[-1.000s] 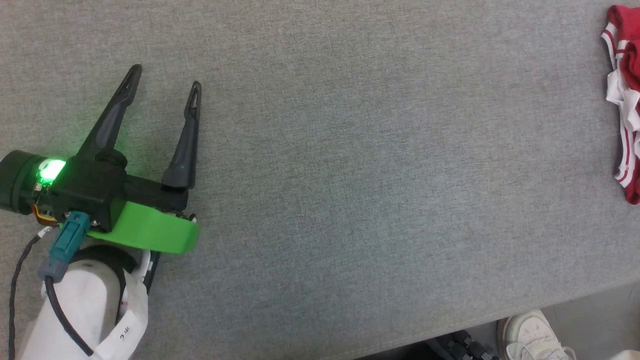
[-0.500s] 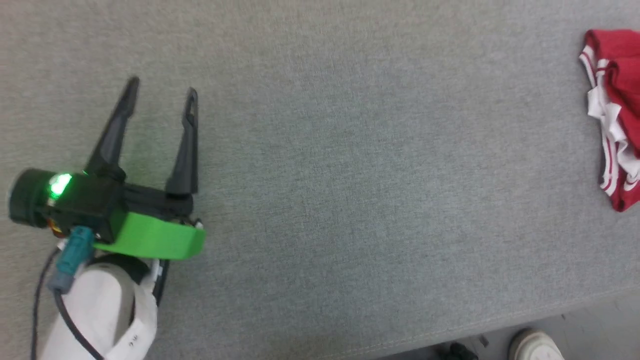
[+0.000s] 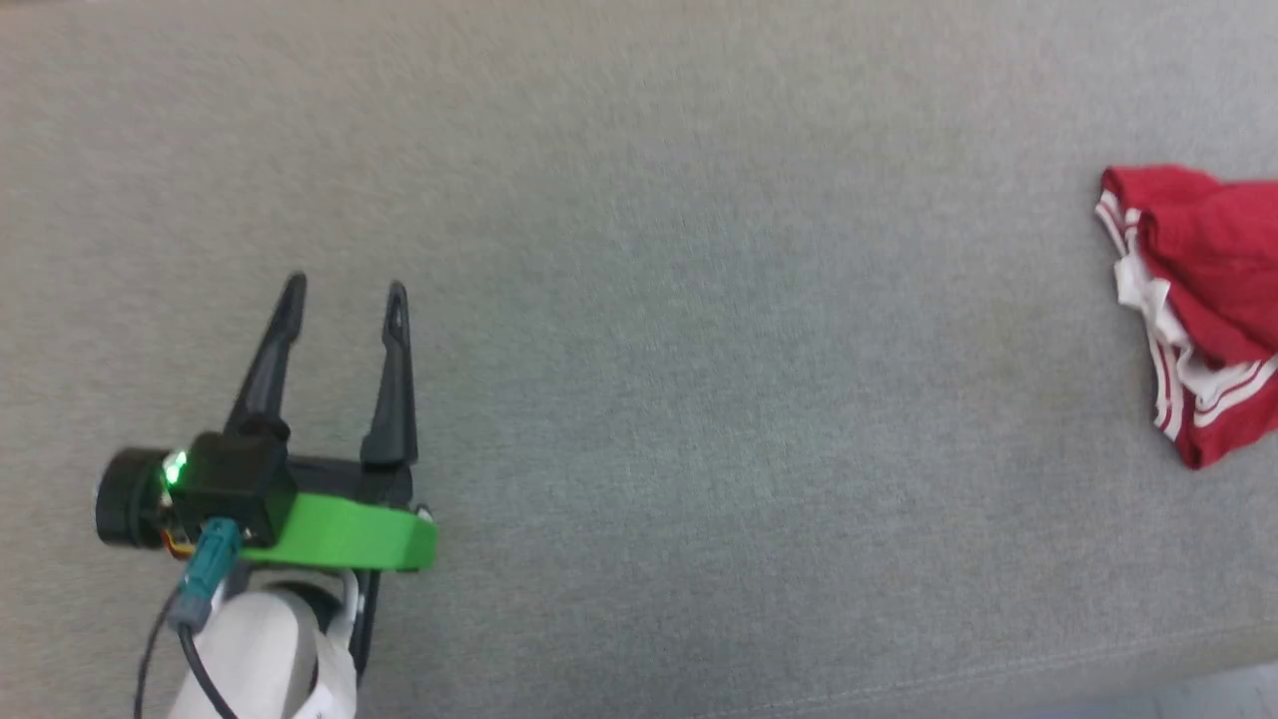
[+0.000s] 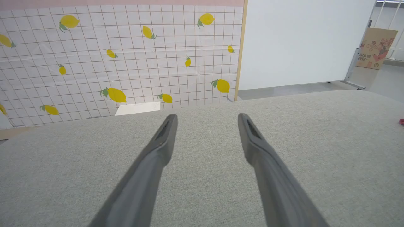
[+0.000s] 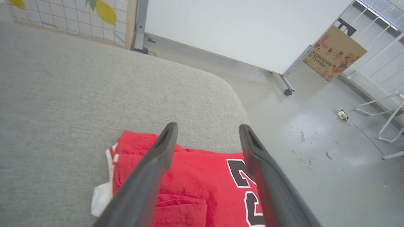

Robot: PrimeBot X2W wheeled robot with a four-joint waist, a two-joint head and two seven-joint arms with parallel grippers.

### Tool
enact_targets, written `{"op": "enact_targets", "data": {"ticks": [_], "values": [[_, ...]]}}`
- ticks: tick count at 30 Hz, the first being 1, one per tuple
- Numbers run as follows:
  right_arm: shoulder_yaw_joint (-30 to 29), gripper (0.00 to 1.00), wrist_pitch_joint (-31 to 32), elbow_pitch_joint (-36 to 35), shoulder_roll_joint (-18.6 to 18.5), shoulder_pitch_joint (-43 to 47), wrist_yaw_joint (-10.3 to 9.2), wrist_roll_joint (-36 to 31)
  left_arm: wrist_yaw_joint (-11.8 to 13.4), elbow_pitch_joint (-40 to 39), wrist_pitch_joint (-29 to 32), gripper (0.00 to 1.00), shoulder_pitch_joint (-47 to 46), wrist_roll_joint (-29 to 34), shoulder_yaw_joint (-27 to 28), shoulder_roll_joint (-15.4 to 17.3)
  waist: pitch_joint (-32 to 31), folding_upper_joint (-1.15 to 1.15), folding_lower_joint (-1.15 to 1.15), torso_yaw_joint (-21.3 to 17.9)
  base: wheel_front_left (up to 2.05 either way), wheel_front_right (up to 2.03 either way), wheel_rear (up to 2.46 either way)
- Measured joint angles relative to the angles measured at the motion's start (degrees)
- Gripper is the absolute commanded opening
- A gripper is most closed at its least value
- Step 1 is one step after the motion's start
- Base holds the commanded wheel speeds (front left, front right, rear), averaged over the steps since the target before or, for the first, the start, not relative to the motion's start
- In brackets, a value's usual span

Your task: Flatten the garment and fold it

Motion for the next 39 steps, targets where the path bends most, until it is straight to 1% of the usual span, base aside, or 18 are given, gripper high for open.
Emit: {"op": "enact_targets", "data": {"ticks": [3,4,9,13,15,17,20,24,28,30,39], "values": [[-1.30,1.00,-0.92,-4.32,2.94,4.03,0.00,0.33,0.21,0.76,-0.65,1.00,1.72,-1.26,-0.16,-0.35,-2.95,0.00,0.00,0.78,0.00,0.00,0.00],[-2.40,1.00,-1.21,-9.55,6.13,8.26,0.00,0.51,0.31,0.98,-1.18,1.00,3.36,-1.88,-0.05,-0.66,-5.72,0.00,0.00,1.70,0.00,0.00,0.00],[-5.95,1.00,-1.67,-18.67,12.38,14.13,0.00,1.60,0.71,1.12,-2.01,1.00,5.52,-3.01,0.27,-1.94,-9.50,0.00,0.00,3.40,0.00,0.00,0.00],[-9.53,1.00,-2.54,-26.47,18.93,20.64,-0.01,1.65,0.77,1.82,-2.69,1.00,7.18,-3.50,0.32,-3.05,-12.08,0.00,0.00,4.92,0.00,0.00,0.00],[-9.34,1.00,-2.85,-29.83,21.60,24.58,-0.01,0.69,0.77,2.18,-3.00,1.00,8.20,-3.86,0.35,-3.41,-13.37,0.00,0.00,5.64,0.00,0.00,0.00],[-8.36,1.00,-3.41,-32.14,23.01,27.82,-0.01,0.20,0.77,2.38,-3.10,1.00,9.10,-4.27,0.52,-3.60,-14.45,0.00,0.00,6.18,0.00,0.00,0.00],[-6.72,1.00,-4.67,-34.07,24.13,31.54,-0.01,-0.80,0.66,3.16,-3.19,1.00,10.54,-4.41,0.48,-3.70,-15.99,0.00,0.00,6.77,0.00,0.00,0.00],[-6.37,1.00,-5.81,-34.65,24.90,35.61,-0.01,-1.72,0.29,5.08,-3.25,1.00,11.98,-3.87,0.18,-3.74,-17.88,0.00,0.00,7.35,0.00,0.00,0.00],[-6.80,1.00,-7.14,-34.84,24.96,38.73,-0.01,-0.05,0.22,4.91,-3.25,1.00,13.39,-3.47,0.86,-4.83,-19.53,0.00,0.00,7.67,0.00,0.00,0.00],[-7.13,1.00,-7.81,-34.89,24.95,39.60,-0.01,0.26,0.16,4.54,-3.25,1.00,14.18,-2.83,1.47,-5.34,-20.04,0.00,0.00,7.73,0.00,0.00,0.00],[-5.63,1.00,-9.22,-33.57,24.99,39.90,-0.01,-0.70,-1.79,5.09,-3.25,1.00,16.12,-1.76,2.14,-7.16,-20.36,0.00,0.00,7.91,0.00,0.00,0.00]]}}
